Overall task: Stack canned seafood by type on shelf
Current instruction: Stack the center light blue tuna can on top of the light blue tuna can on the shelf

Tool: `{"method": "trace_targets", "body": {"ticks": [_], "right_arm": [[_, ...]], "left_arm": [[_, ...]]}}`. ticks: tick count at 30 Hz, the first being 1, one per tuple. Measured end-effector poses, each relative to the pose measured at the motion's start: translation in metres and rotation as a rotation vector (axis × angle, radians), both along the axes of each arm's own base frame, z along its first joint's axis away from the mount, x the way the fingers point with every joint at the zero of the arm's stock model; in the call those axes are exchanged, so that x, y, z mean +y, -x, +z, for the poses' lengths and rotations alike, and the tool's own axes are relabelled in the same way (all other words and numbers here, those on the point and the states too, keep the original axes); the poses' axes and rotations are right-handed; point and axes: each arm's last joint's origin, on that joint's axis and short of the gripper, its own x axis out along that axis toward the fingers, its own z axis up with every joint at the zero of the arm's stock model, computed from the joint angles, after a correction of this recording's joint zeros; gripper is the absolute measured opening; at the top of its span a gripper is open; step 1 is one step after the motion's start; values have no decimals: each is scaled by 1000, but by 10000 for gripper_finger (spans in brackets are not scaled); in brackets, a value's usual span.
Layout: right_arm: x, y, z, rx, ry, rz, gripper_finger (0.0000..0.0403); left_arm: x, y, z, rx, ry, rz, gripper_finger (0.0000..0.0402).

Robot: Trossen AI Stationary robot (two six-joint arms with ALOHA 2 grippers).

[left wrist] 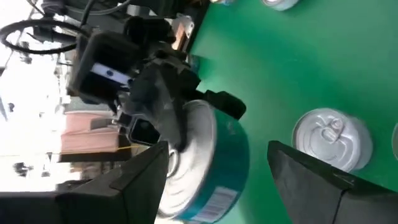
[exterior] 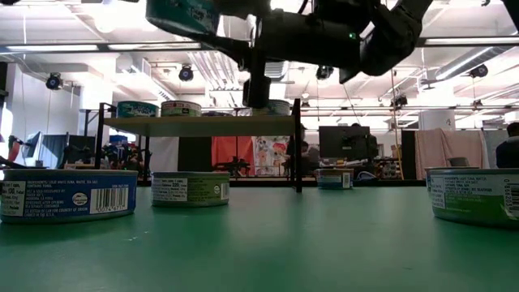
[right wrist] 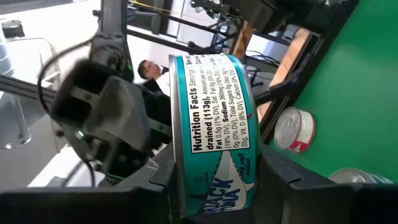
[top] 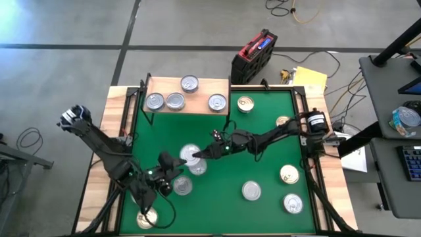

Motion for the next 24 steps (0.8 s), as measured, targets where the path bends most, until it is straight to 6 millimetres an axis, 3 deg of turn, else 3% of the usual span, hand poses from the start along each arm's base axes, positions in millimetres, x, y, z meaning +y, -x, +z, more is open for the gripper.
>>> {"method": "trace_targets", "body": {"ticks": [11, 17, 24], "right_arm": [[-7, -4, 4, -6, -23, 6, 124], [-8, -4, 4, -3, -29, 7, 124], [-8, -4, 5, -10, -29, 10, 124]], "left_arm": [[-11, -14, -31, 54, -426, 90, 254], [-13, -17, -43, 82, -521, 111, 208], [-11, -15, -44, 77, -587, 145, 158]]}}
